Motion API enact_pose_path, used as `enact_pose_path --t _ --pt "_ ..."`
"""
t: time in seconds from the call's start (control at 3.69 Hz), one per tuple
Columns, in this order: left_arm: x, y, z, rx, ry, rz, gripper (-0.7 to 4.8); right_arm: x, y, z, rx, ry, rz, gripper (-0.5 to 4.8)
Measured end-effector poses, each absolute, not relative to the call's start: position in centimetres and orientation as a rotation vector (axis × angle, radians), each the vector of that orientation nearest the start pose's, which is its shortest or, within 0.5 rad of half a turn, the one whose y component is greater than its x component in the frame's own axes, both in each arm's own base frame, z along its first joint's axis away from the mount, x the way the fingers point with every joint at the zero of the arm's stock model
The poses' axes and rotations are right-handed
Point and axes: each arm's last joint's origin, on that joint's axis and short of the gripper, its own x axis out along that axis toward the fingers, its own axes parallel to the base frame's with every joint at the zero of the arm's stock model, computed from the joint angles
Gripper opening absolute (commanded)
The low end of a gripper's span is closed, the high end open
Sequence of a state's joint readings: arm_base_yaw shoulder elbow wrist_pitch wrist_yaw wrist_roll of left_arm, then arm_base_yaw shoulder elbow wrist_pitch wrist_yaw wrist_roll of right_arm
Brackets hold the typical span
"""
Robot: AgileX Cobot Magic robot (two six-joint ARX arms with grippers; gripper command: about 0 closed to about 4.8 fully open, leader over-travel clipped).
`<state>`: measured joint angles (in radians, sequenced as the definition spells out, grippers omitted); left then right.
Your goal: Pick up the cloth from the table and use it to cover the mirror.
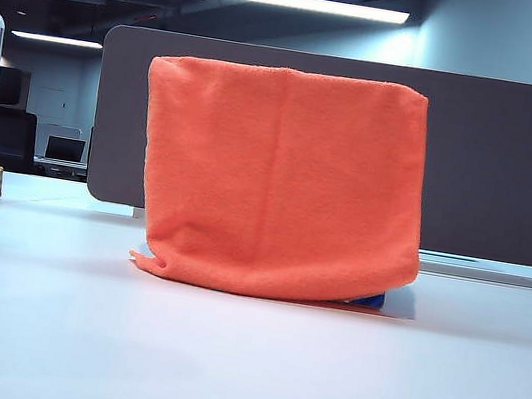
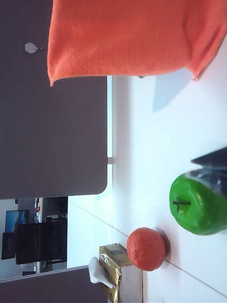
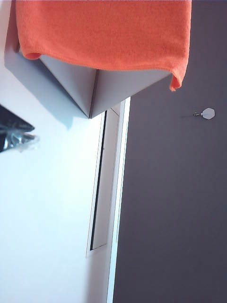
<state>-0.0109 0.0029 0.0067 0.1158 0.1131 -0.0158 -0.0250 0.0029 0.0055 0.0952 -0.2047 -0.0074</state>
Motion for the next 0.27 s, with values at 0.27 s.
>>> enact_pose_path --t 0.27 --pt "9.66 -0.43 17.67 -0.010 -0.118 -0.125 -0.05 9.66 0.35 17.43 -0.019 -0.098 0.179 -0.03"
